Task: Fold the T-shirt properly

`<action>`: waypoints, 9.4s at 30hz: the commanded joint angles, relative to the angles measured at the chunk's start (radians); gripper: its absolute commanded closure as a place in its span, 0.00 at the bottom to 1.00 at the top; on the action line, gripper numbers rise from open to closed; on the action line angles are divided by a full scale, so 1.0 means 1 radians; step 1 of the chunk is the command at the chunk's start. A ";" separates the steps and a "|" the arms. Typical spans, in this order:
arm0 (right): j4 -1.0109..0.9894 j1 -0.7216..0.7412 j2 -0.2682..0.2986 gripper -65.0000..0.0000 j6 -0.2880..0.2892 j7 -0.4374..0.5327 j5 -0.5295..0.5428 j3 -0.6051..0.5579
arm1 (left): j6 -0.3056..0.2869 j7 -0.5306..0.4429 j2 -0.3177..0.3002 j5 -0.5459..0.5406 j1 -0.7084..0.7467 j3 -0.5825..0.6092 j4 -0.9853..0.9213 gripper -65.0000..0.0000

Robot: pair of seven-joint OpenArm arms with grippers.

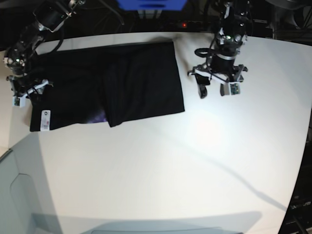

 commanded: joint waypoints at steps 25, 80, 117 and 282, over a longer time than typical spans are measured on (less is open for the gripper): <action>0.451 -0.048 -0.160 1.00 0.014 -0.076 -0.023 0.027 | 0.004 -0.021 -0.060 -0.206 0.006 -0.080 0.005 1.00; 0.425 -0.186 -0.228 1.00 0.014 0.012 0.001 -1.078 | 0.007 -0.022 -0.098 -0.205 -0.154 0.202 -0.275 1.00; 0.561 -0.361 -0.174 0.37 0.014 0.012 0.003 -0.940 | 0.002 -0.016 -0.117 -0.214 0.050 -0.277 -0.007 1.00; -0.025 0.216 -0.117 0.37 0.014 0.025 -0.002 -0.787 | 0.013 -0.024 -0.279 -0.151 0.201 0.481 0.097 1.00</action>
